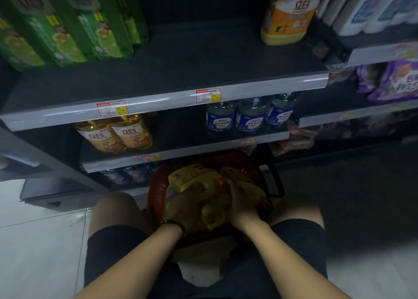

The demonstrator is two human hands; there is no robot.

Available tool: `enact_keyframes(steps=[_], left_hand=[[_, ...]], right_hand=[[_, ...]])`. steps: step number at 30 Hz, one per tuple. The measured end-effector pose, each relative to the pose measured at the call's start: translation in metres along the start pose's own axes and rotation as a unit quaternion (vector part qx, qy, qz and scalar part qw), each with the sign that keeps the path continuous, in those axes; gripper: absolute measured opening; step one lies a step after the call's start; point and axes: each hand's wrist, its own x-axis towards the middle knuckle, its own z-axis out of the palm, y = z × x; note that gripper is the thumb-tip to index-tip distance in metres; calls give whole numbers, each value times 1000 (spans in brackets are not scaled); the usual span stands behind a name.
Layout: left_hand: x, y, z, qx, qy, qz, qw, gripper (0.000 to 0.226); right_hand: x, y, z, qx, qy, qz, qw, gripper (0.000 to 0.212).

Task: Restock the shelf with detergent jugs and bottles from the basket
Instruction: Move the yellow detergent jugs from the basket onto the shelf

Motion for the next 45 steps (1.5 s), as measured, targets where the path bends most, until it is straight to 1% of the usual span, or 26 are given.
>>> enact_keyframes(steps=[1, 2, 4, 5, 8, 10, 12, 14, 16, 18, 21, 23, 25, 29, 31, 32, 33, 34, 36, 37, 38, 39, 40, 41, 43, 45], left_hand=[[-5, 3, -8, -22, 23, 1, 1000, 95], [-10, 4, -15, -45, 48, 2, 998, 92], [-15, 4, -30, -63, 87, 5, 994, 62], [-15, 2, -36, -64, 109, 11, 992, 50], [-15, -7, -58, -62, 183, 29, 981, 37], [-15, -9, -77, -60, 199, 46, 977, 36], [-23, -6, -100, -62, 205, 56, 975, 41], [-34, 1, -121, -57, 216, 75, 972, 44], [-48, 9, -142, -46, 236, 92, 966, 43], [-60, 16, -166, -44, 268, 117, 955, 38], [-76, 23, -206, -45, 303, 161, 938, 25], [-86, 27, -233, -58, 326, 170, 928, 26], [-95, 30, -258, -92, 353, 166, 916, 28], [-113, 45, -300, -230, 355, 183, 887, 29], [-122, 46, -318, -235, 377, 189, 876, 38], [-127, 43, -324, -236, 377, 183, 877, 44], [-130, 37, -326, -259, 365, 173, 878, 50], [-133, 30, -326, -304, 339, 164, 875, 56], [-136, 14, -321, -401, 259, 133, 869, 66], [-137, 9, -321, -414, 228, 121, 873, 69], [-137, 5, -323, -410, 213, 118, 879, 70], [-136, 5, -329, -402, 216, 124, 881, 69], [-135, 7, -337, -397, 235, 129, 878, 66], [-135, 10, -347, -402, 260, 132, 868, 60], [-132, 16, -369, -434, 303, 143, 836, 53], [-128, 16, -394, -460, 341, 142, 808, 54]], right_hand=[[-1, -4, -3, 3, 1, -8, 1000, 83], [-1, -8, -4, 6, 5, -14, 1000, 85], [-6, -21, -11, 22, 16, -27, 999, 86], [-9, -27, -15, 32, 22, -39, 998, 87], [-18, -52, -26, 48, 28, -81, 995, 89], [-18, -68, -32, 53, 42, -109, 992, 91], [-16, -81, -38, 67, 59, -128, 988, 95], [-15, -90, -47, 98, 62, -147, 982, 92], [-14, -97, -59, 137, 51, -166, 975, 91], [-17, -110, -74, 162, 22, -190, 968, 84], [-27, -136, -95, 152, -27, -212, 965, 83], [-39, -158, -108, 150, -37, -232, 960, 79], [-50, -178, -122, 160, -29, -250, 954, 69], [-72, -213, -149, 217, -16, -287, 933, 57], [-83, -233, -161, 241, -14, -296, 924, 53], [-89, -242, -166, 253, -15, -297, 921, 53], [-92, -250, -171, 259, -13, -301, 918, 55], [-96, -259, -176, 266, -6, -306, 914, 58], [-101, -276, -187, 278, 12, -316, 907, 58], [-103, -286, -192, 283, 15, -322, 903, 56], [-106, -297, -197, 284, 15, -329, 901, 53], [-109, -309, -203, 281, 11, -334, 900, 50], [-111, -321, -209, 276, 6, -338, 900, 47], [-113, -334, -214, 271, 2, -344, 899, 45], [-117, -363, -221, 278, 13, -350, 894, 43], [-120, -392, -225, 292, 23, -356, 887, 38]])
